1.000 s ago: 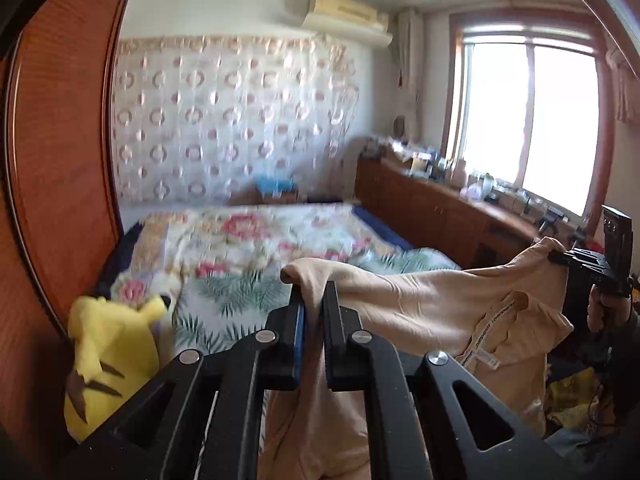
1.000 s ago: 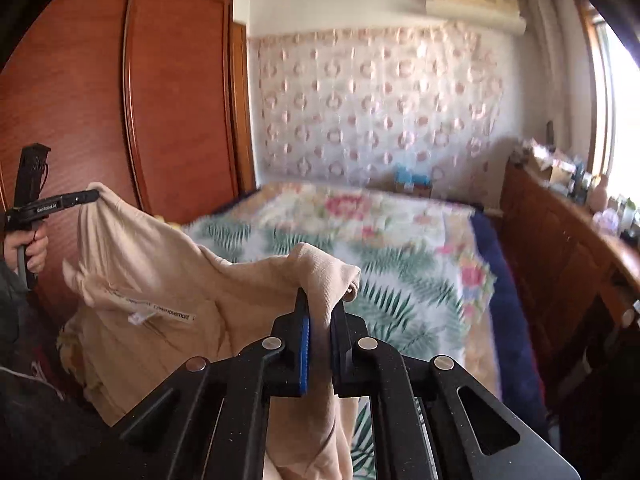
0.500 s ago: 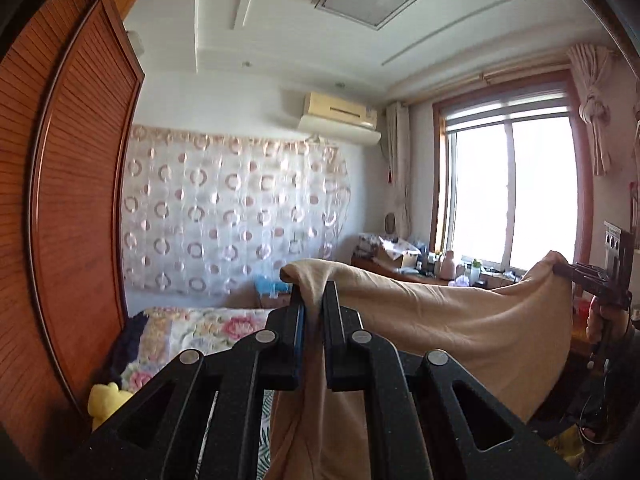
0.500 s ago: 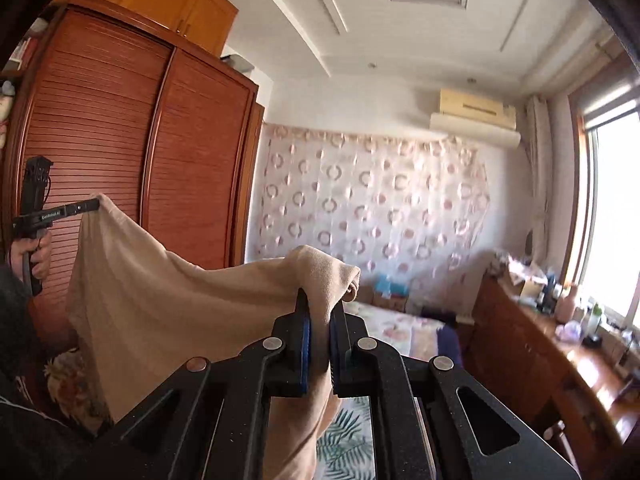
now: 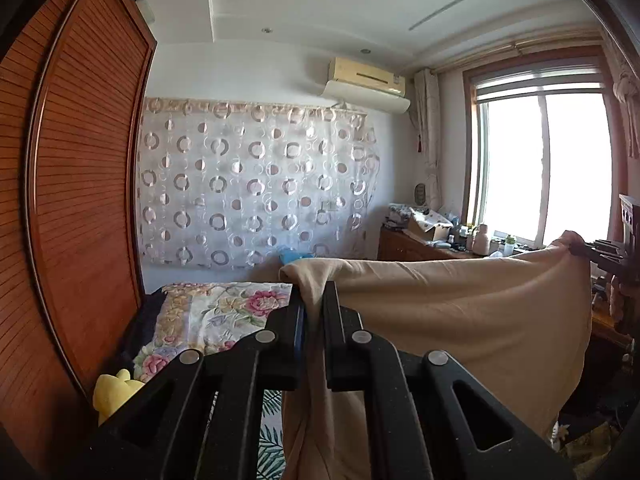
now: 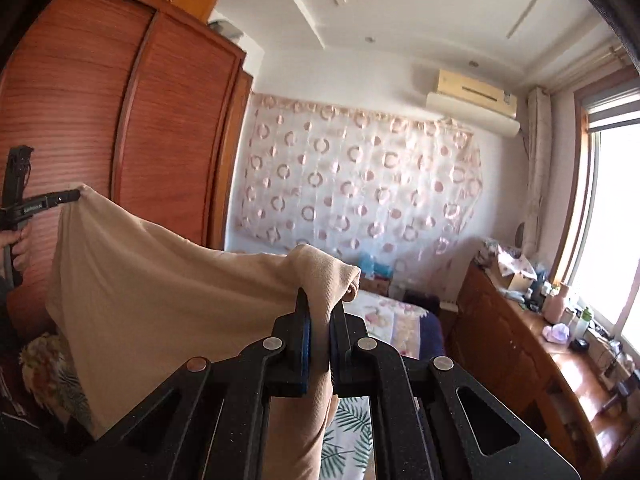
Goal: Fold small clothes
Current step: 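Lift the shirt high with both grippers and swing it over itself, then lay the shirt down on the quilt and open both grippers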
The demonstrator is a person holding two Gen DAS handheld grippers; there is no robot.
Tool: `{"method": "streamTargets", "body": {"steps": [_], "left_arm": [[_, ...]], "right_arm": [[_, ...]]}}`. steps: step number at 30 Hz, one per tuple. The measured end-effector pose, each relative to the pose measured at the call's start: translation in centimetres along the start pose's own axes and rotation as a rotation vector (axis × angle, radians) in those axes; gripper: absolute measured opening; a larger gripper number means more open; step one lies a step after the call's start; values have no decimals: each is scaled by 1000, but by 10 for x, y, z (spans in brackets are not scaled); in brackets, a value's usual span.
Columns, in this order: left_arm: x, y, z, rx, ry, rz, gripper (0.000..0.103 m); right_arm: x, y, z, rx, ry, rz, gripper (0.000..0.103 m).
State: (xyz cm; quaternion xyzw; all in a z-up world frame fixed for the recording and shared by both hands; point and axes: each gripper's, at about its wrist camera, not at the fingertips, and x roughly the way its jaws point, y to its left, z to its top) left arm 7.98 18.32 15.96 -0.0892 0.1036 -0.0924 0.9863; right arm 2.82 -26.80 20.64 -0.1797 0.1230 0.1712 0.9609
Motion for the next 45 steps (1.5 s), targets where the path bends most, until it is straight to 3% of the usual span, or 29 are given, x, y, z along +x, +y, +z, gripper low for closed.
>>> {"method": "streamTargets", "body": {"steps": [7, 10, 15, 20, 22, 24, 26, 31, 36, 45], "left_arm": [[133, 22, -60, 6, 200, 73, 9], [177, 26, -79, 31, 263, 103, 9], [217, 25, -101, 51, 336, 121, 9], [236, 20, -112, 82, 386, 117, 9], [241, 20, -114, 87, 402, 121, 9], [247, 22, -115, 78, 434, 106, 16], [252, 28, -116, 58, 474, 110, 40], [225, 31, -118, 69, 492, 91, 68], [162, 20, -143, 124, 504, 84, 69], [60, 20, -221, 21, 593, 85, 69]], "right_arm": [[147, -3, -26, 6, 201, -4, 7], [206, 2, -42, -9, 242, -2, 7], [273, 5, -57, 54, 334, -25, 7], [309, 7, -45, 94, 408, -70, 7], [311, 11, -34, 100, 429, -78, 7], [311, 20, -33, 107, 438, -76, 7], [310, 24, -32, 133, 450, -72, 13], [299, 35, -29, 112, 501, -105, 23], [235, 50, -41, 120, 469, -28, 41], [123, 71, -104, 166, 479, 55, 41]]}}
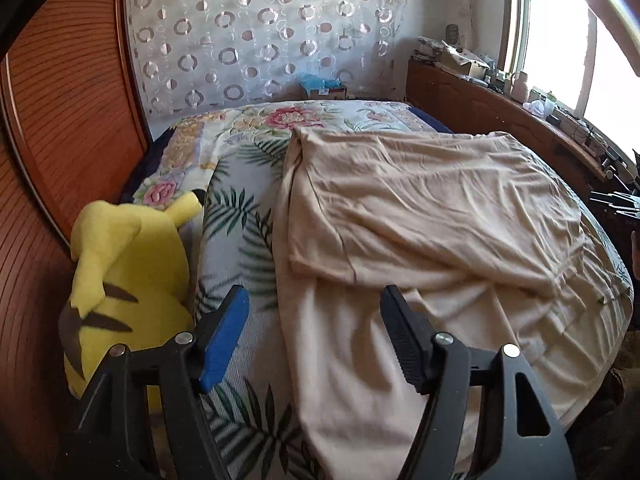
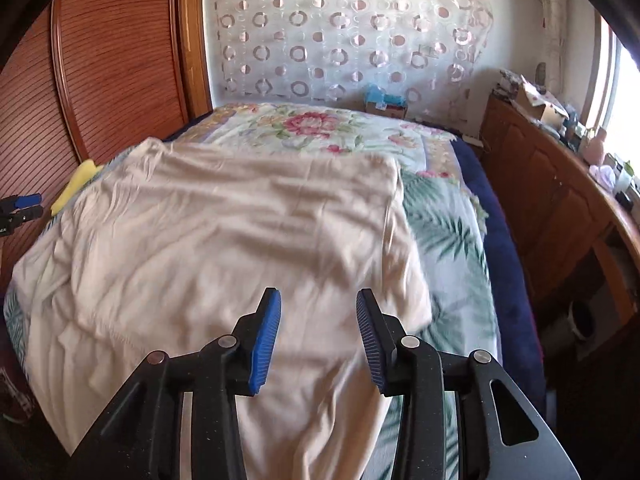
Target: Fold small clothes
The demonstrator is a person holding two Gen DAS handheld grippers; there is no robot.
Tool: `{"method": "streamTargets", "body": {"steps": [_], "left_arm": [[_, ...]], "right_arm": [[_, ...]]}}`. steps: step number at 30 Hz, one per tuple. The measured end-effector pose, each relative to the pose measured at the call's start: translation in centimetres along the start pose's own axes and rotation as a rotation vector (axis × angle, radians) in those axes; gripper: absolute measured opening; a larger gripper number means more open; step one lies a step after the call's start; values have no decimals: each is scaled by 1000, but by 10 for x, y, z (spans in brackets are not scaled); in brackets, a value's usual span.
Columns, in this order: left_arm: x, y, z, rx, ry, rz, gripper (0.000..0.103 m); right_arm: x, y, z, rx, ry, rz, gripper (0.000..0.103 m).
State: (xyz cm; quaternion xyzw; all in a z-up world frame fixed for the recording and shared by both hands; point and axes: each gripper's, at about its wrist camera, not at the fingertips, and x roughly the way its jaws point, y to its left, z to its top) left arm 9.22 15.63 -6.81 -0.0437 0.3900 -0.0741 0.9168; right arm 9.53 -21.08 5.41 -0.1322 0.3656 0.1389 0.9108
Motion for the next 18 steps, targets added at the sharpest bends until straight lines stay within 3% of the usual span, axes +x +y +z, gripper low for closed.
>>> {"method": "streamTargets", "body": {"steps": [6, 15, 18], "left_arm": [[-16, -2, -37, -52, 27, -21, 69], [-15, 1, -55, -79, 74, -32, 46], [-15, 0, -54, -82, 72, -32, 25]], "right_arm": [[-30, -6, -43, 34, 30, -31, 41], [-67, -13, -77, 123, 81, -10, 41], [-73, -9, -82, 121, 85, 7, 41]]}}
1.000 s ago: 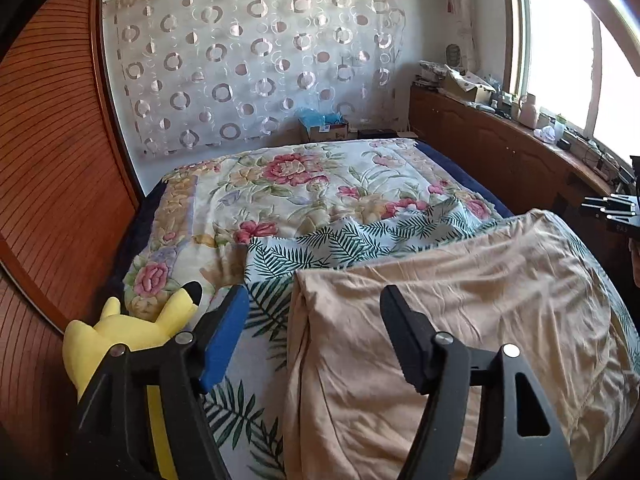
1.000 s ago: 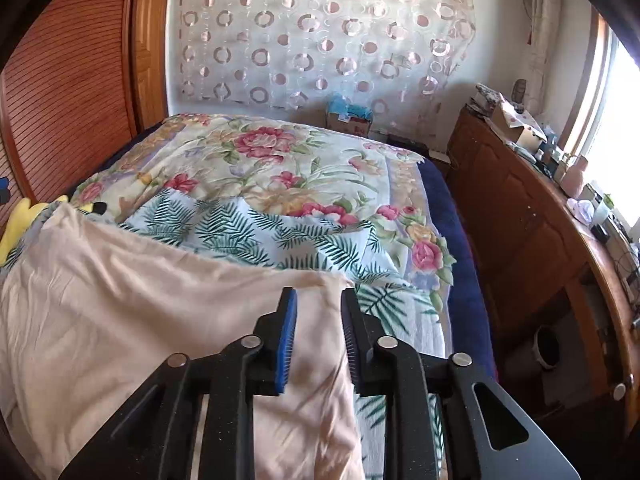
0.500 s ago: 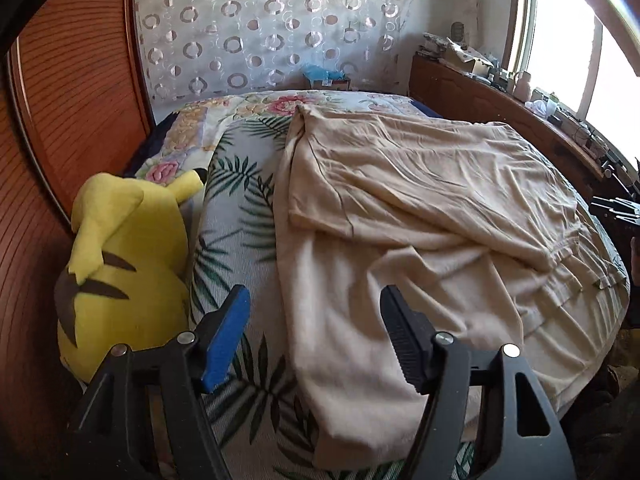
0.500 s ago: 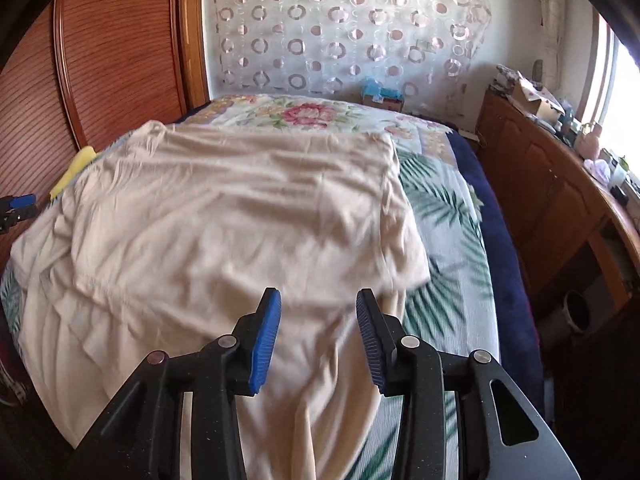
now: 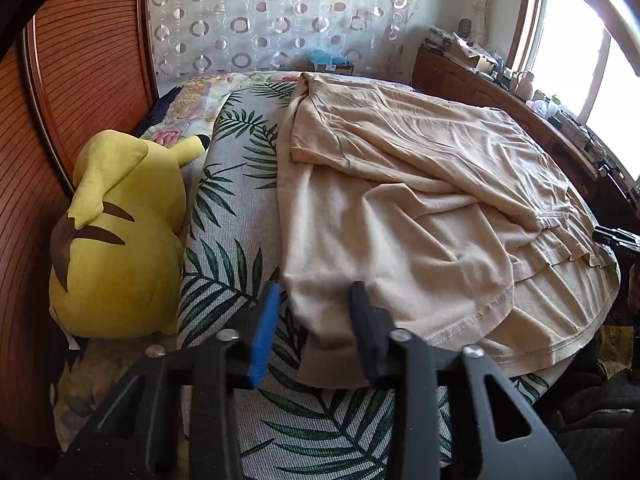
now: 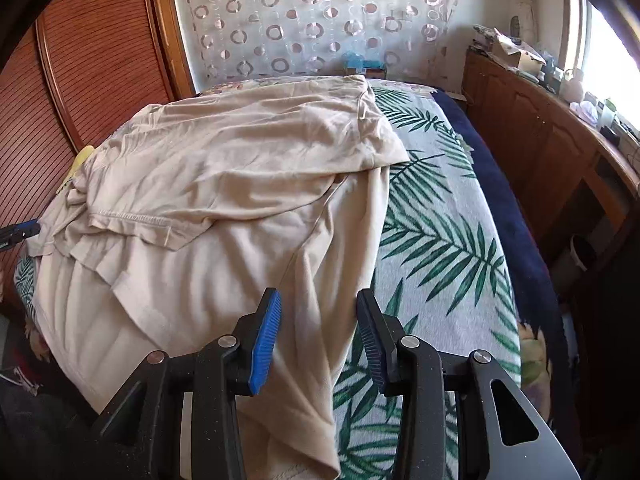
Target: Fold small clothes
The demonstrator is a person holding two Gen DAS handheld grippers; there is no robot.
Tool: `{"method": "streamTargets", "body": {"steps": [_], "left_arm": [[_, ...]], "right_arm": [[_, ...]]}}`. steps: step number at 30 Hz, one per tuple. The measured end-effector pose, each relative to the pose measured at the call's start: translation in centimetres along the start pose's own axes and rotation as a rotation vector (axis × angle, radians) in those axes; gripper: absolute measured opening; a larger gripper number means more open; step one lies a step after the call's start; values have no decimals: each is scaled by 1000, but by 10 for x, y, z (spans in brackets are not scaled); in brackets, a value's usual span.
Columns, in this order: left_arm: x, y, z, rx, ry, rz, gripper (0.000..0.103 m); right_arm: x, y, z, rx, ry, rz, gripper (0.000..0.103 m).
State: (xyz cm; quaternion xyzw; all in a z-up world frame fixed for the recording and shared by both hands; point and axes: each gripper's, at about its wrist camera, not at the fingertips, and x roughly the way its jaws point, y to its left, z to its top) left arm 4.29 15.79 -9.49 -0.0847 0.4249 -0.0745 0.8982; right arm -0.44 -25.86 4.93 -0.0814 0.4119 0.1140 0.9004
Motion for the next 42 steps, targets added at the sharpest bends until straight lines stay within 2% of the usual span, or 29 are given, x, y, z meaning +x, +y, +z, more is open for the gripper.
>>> {"method": "streamTargets", "body": {"steps": [2, 5, 7, 11, 14, 16, 22, 25, 27, 28, 29, 30, 31, 32, 33, 35, 36, 37, 42], "left_arm": [[1, 1, -2, 4, 10, -5, 5], [-4, -1, -2, 25, -2, -1, 3], [-15, 1, 1, 21, -30, 19, 2], [-41, 14, 7, -4, -94, 72, 2], [-48, 25, 10, -12, -89, 95, 2], [-43, 28, 9, -17, -50, 83, 2], [-27, 19, -6, 3, -5, 104, 2], [-31, 22, -6, -12, -10, 82, 3], [-37, 22, -3, -12, -35, 86, 18], [-40, 22, -1, -12, -51, 86, 33], [-45, 22, 2, -17, -77, 76, 45], [-47, 22, 5, -20, -91, 67, 48], [-49, 21, 8, -22, -102, 60, 55], [-49, 20, 12, -22, -110, 58, 67], [-49, 18, 16, -21, -122, 57, 72], [-47, 13, 23, -23, -140, 48, 76], [-45, 10, 27, -20, -144, 43, 76], [-43, 5, 32, -15, -153, 41, 76], [-28, -12, 49, -2, -166, 31, 76]], "right_arm": [[-2, 7, -6, -37, 8, -9, 35], [-7, 10, -10, -94, 6, -24, 7], [-12, 6, -12, -99, 11, -1, 1], [-35, -11, -20, -88, -27, -3, 0], [-56, -30, -23, -54, -63, -25, 0], [-68, -43, -28, -34, -71, -37, 0], [-65, -50, -42, -16, -13, -39, 0], [-63, -46, -43, -17, -2, -57, 0], [-69, -47, -40, -2, -17, -65, 0], [-70, -48, -38, 8, -30, -60, 0], [-75, -50, -36, 16, -42, -66, 1], [-77, -51, -33, 21, -55, -77, 4], [-70, -49, -28, 25, -69, -79, 8], [-71, -48, -25, 32, -86, -81, 8], [-71, -47, -23, 36, -100, -77, 9], [-71, -44, -16, 36, -121, -77, 22], [-68, -42, -13, 36, -126, -80, 36], [-66, -40, -10, 35, -133, -77, 42], [-38, -26, 8, 19, -139, -44, 44]]}}
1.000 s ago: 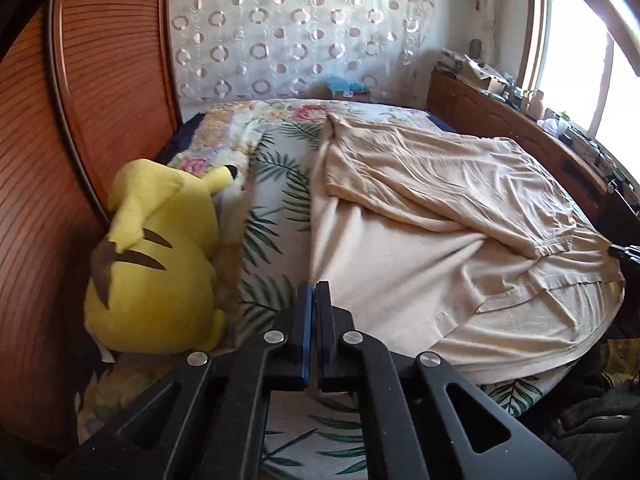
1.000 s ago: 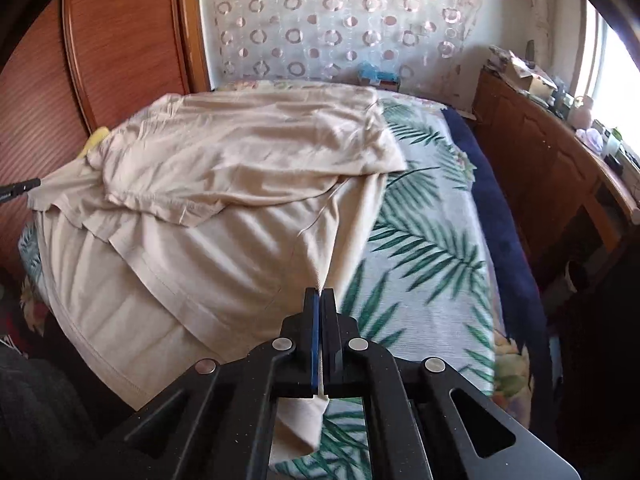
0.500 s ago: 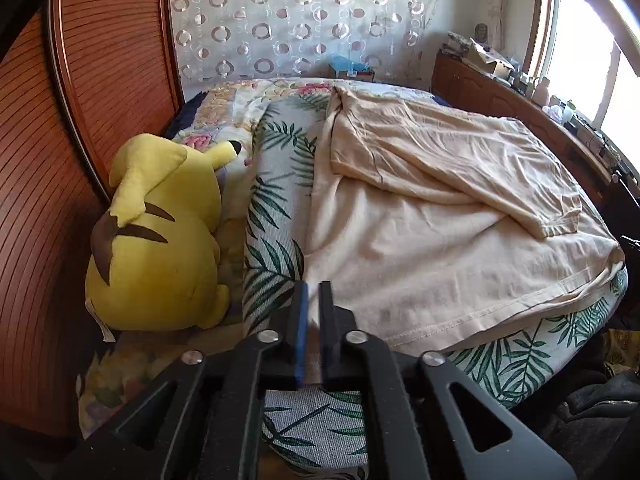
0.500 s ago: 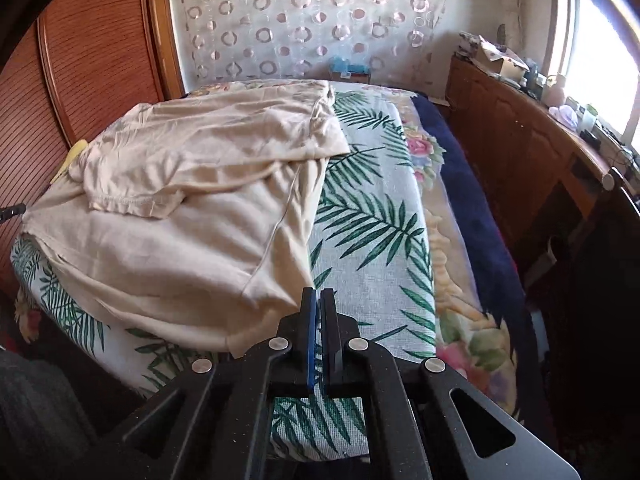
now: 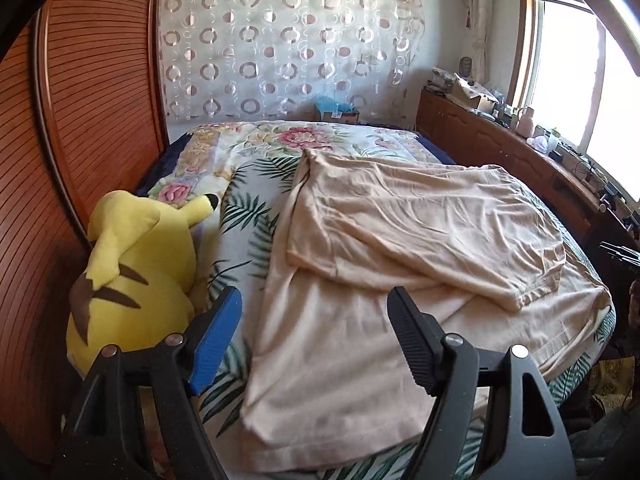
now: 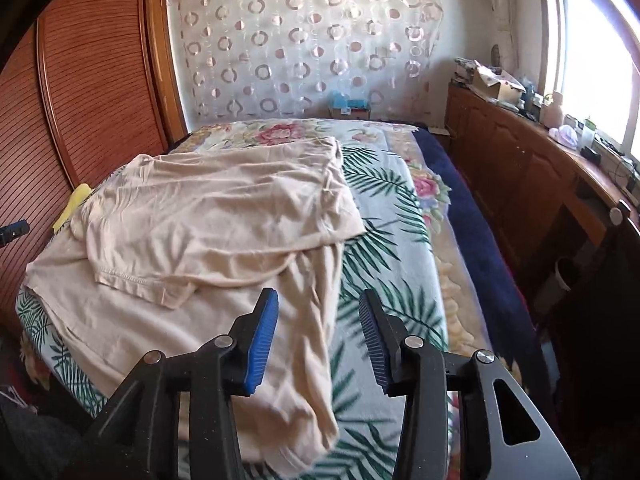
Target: Fold small clothes
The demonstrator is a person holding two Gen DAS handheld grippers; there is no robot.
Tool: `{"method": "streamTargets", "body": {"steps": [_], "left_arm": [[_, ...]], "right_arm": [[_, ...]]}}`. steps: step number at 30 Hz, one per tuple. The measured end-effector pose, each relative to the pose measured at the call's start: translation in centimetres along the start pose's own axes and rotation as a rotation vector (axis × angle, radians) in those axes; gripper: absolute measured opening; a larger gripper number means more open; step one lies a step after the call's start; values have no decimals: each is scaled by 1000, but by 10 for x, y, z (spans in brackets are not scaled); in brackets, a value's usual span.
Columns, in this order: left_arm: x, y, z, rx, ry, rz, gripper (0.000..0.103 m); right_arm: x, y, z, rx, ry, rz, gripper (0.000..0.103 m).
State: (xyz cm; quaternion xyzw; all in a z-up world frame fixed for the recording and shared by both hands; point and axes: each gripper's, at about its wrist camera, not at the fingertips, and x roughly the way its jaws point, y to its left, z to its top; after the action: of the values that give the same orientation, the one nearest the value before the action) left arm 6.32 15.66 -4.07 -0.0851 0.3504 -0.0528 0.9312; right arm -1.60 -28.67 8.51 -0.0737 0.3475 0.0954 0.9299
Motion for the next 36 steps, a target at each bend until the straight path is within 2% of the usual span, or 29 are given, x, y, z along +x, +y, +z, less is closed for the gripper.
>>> {"method": "streamTargets", "body": {"steps": [6, 11, 14, 23, 24, 26, 29, 36], "left_arm": [[29, -14, 11, 25, 30, 7, 76], [52, -13, 18, 8, 63, 15, 76], [67, -9, 23, -22, 93, 17, 76], [94, -8, 30, -14, 147, 21, 76], [95, -8, 30, -16, 149, 19, 75], [99, -6, 32, -31, 163, -16, 63], [103, -3, 33, -35, 176, -46, 57], [117, 2, 31, -24, 232, 4, 56]], "right_arm": [[33, 0, 13, 28, 20, 34, 45], [60, -6, 27, 44, 75, 62, 45], [77, -10, 34, 60, 127, 80, 50], [113, -13, 54, 69, 196, 82, 50], [116, -13, 56, 67, 198, 78, 50], [122, -12, 56, 67, 200, 76, 50], [127, -9, 53, 55, 191, 59, 50], [127, 0, 42, 7, 152, 22, 50]]}}
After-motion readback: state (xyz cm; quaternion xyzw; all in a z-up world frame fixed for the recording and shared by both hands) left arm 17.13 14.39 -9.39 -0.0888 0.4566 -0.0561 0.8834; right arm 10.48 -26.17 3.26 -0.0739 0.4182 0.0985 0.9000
